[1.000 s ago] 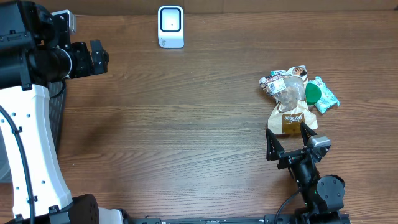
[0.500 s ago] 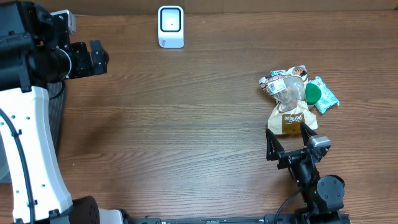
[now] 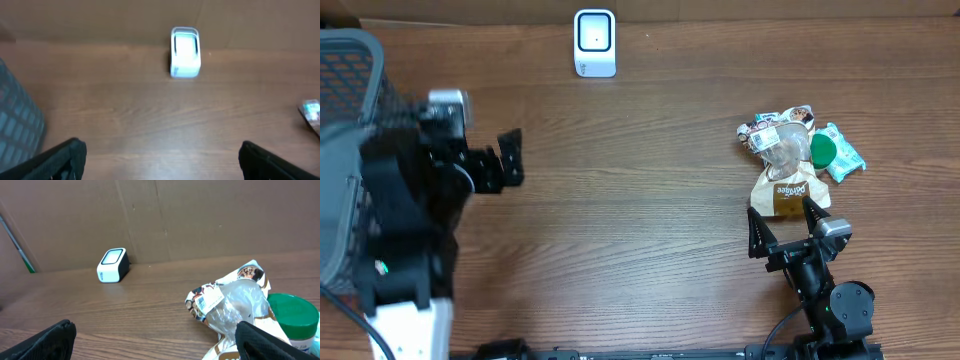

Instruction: Scan the item barcode

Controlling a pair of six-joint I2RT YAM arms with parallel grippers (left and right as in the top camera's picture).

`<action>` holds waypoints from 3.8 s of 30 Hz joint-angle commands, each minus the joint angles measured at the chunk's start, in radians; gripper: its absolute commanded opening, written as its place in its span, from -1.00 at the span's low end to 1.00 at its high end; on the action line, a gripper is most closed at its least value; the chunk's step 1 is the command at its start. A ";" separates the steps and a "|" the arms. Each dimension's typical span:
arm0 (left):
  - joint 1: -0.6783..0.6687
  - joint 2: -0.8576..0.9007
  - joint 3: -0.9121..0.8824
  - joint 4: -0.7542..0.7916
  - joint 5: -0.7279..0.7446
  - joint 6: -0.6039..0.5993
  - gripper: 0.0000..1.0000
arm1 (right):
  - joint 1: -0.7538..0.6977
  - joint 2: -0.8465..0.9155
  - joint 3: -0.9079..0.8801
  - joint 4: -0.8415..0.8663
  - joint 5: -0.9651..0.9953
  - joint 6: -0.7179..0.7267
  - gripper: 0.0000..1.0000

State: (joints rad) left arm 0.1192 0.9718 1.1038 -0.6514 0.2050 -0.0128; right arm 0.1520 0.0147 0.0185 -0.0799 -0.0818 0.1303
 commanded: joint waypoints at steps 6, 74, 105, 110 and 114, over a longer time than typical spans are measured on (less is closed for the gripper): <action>-0.004 -0.476 -0.648 0.520 0.011 -0.010 0.99 | -0.001 -0.012 -0.011 0.004 -0.005 0.003 1.00; -0.076 -0.967 -1.099 0.593 -0.010 0.327 0.99 | -0.001 -0.012 -0.011 0.004 -0.005 0.003 1.00; -0.076 -0.967 -1.099 0.592 -0.010 0.327 0.99 | -0.001 -0.012 -0.011 0.004 -0.005 0.003 1.00; -0.076 -0.967 -1.099 0.593 -0.010 0.327 0.99 | -0.001 -0.012 -0.011 0.004 -0.005 0.003 1.00; -0.076 -0.967 -1.099 0.593 -0.010 0.327 0.99 | -0.001 -0.012 -0.011 0.004 -0.005 0.003 1.00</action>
State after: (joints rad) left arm 0.0471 0.0158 0.0090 -0.0566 0.2047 0.2958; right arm 0.1520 0.0128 0.0185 -0.0795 -0.0818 0.1310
